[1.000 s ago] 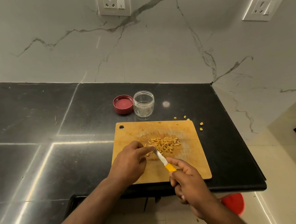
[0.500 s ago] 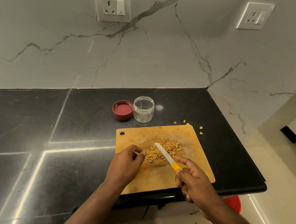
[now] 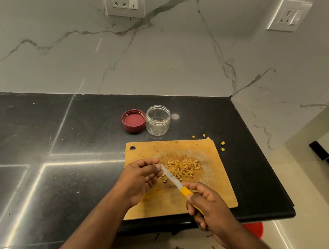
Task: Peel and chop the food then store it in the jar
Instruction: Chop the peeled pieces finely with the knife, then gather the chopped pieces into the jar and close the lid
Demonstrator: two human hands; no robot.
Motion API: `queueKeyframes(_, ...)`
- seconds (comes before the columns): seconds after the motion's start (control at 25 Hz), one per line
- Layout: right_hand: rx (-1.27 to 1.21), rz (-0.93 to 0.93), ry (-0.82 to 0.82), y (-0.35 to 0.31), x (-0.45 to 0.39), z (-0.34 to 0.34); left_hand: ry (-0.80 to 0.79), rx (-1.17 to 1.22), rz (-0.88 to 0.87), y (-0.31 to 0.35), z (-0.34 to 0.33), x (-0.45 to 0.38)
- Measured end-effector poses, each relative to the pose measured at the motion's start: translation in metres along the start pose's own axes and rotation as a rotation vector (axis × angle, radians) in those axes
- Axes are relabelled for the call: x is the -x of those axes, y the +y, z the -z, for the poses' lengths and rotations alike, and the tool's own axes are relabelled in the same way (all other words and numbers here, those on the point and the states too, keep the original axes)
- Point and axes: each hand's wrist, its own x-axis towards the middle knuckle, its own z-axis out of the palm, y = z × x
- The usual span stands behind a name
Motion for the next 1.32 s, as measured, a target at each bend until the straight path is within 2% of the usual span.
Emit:
queueKeyframes(0.12, -0.005, 0.007, -0.043, -0.008, -0.012, 0.015, 0.121, 0.033, -0.094, 0.007, -0.002, -0.009)
queueKeyframes(0.16, -0.006, 0.012, -0.05, -0.011, -0.017, 0.021, 0.196, -0.06, -0.165, 0.01, 0.0, -0.014)
queueKeyframes(0.24, 0.016, 0.018, -0.047, -0.013, -0.028, 0.034, 0.371, -0.392, -0.297, 0.013, 0.004, -0.024)
queueKeyframes(0.32, 0.067, 0.036, -0.042, -0.016, -0.041, 0.05, 0.478, -0.705, -0.35, 0.014, 0.006, -0.028)
queueKeyframes(0.4, 0.206, 0.097, -0.013, -0.021, -0.058, 0.068, 0.495, -0.903, -0.353, 0.012, 0.003, -0.029)
queueKeyframes(0.52, 0.588, 0.23, 0.086, -0.032, -0.088, 0.095, 0.473, -1.121, -0.368, 0.001, -0.004, -0.03)
queueKeyframes(0.76, 0.863, 0.373, 0.109, -0.032, -0.133, 0.122, 0.493, -1.17, -0.454, -0.016, -0.019, -0.032)
queueKeyframes(0.88, 0.996, 0.467, 0.192, -0.023, -0.139, 0.127, 0.532, -1.145, -0.485, -0.02, -0.022, -0.031)
queueKeyframes(1.08, 1.111, 0.489, 0.238, -0.018, -0.14, 0.132, 0.566, -1.178, -0.447, -0.024, -0.025, -0.03)
queueKeyframes(1.16, 1.123, 0.523, 0.246, -0.021, -0.136, 0.13, 0.566, -1.208, -0.41, -0.023, -0.026, -0.028)
queueKeyframes(1.32, 1.046, 0.538, 0.146, -0.025, -0.124, 0.104, 0.519, -1.279, -0.355, -0.021, -0.033, -0.026)
